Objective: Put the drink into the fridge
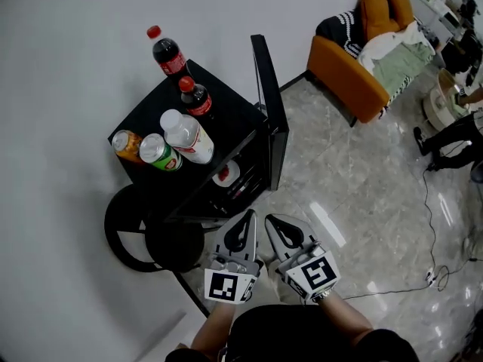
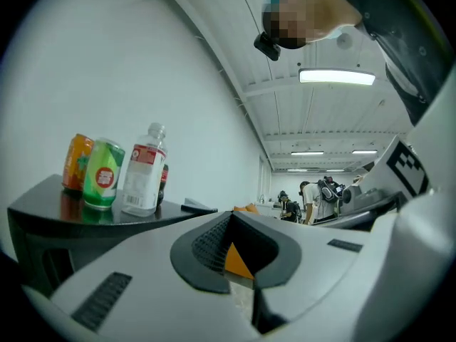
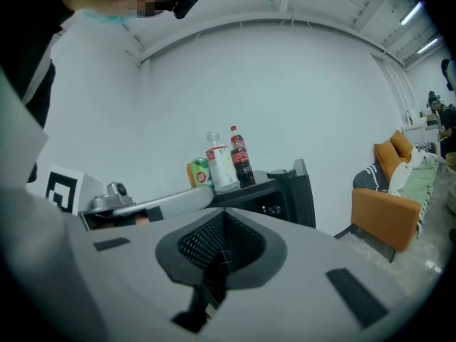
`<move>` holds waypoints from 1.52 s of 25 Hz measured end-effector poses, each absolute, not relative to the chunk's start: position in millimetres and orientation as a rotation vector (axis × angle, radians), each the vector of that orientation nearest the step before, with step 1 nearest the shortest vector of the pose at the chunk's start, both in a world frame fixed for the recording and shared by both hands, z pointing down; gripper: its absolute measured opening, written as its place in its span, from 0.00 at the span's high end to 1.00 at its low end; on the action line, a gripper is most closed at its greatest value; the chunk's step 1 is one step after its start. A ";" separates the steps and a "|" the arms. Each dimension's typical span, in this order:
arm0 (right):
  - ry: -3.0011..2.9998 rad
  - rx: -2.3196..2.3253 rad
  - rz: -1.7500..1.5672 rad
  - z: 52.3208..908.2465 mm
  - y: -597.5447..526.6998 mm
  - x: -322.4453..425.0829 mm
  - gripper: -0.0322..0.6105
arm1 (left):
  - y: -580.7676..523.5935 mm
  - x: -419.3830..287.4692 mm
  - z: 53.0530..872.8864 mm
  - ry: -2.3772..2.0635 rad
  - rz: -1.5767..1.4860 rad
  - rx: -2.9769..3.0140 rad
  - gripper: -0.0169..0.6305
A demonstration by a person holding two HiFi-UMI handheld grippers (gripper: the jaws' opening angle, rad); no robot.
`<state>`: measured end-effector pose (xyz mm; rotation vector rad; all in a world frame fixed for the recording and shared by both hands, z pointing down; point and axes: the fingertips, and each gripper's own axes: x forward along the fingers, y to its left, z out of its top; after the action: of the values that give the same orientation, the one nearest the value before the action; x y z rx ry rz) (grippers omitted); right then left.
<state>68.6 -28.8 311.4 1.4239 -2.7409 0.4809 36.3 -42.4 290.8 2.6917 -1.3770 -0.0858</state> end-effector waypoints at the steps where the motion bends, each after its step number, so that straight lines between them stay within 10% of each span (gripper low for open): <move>1: -2.757 1.429 0.472 303.8 -28.9 66.9 0.93 | -40.6 34.5 283.6 -1.384 -0.091 2.699 0.96; 38: -2.967 1.235 0.192 175.7 -2.0 18.1 0.93 | 18.6 -32.1 173.3 -1.688 -0.172 2.705 0.96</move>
<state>18.1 -2.0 175.7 1.2349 -2.9671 0.1922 -32.1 18.6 173.3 2.7052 -1.6880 -0.1721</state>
